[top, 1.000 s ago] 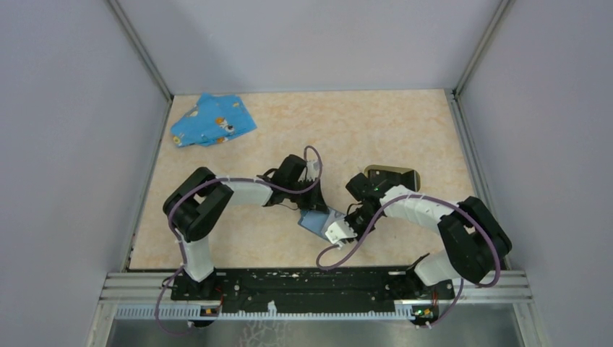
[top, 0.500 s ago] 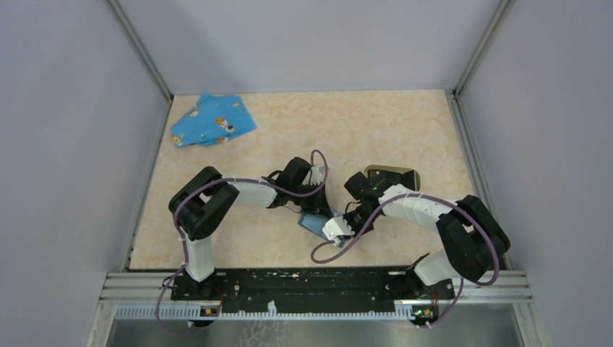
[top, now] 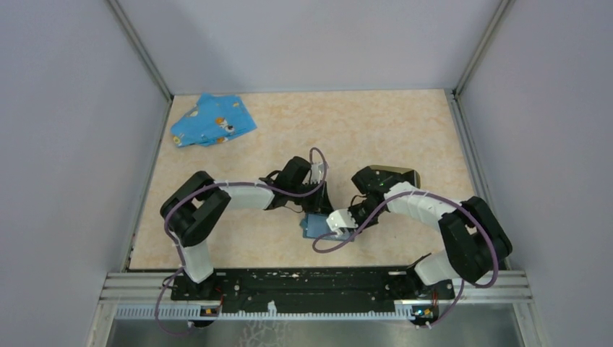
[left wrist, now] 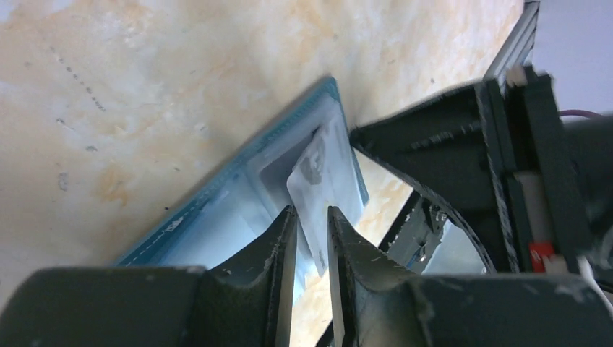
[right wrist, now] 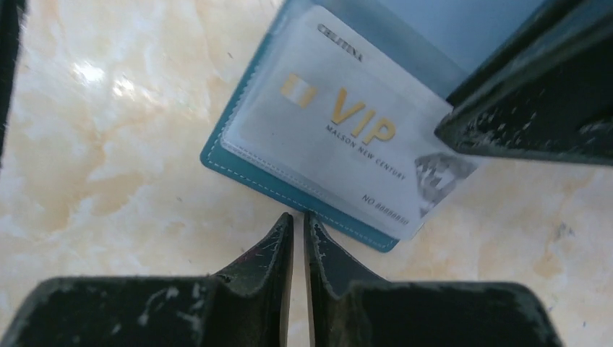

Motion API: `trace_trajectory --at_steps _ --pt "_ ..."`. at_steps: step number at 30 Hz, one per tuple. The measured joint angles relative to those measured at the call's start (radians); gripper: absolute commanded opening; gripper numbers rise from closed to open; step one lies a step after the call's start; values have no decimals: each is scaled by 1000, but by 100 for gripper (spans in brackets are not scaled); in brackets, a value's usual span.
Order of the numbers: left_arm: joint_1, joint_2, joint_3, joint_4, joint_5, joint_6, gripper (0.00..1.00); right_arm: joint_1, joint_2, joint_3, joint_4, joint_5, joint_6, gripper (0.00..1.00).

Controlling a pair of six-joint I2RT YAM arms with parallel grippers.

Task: Put the credit cards into the card holder
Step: Insert the credit card into the card holder.

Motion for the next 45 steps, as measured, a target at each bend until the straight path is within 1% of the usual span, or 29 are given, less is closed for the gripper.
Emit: trace_trajectory --at_steps 5,10,12,14,17,20,28,33,45 --pt "-8 -82 0 -6 -43 -4 31 -83 -27 0 -4 9 -18 15" --pt "-9 -141 -3 -16 -87 3 30 -146 -68 2 -34 -39 -25 17" --pt "-10 -150 -14 -19 -97 5 27 -161 -71 11 -51 -70 -23 16" --pt "-10 -151 -31 -19 -99 5 20 -167 -72 20 -64 -116 -12 13" --pt "-10 -144 -43 -36 -101 4 14 -167 -72 38 -83 -188 0 9" --pt "-10 -116 -42 -49 -103 4 11 -167 -59 48 -88 -211 13 8" --pt "-8 -15 -18 -74 -85 2 8 -157 28 45 -76 -144 40 7" --pt "-10 12 12 -83 -66 5 7 -108 58 45 -61 -109 57 6" --pt "-32 50 47 -81 -23 1 7 -89 62 46 -51 -89 102 6"
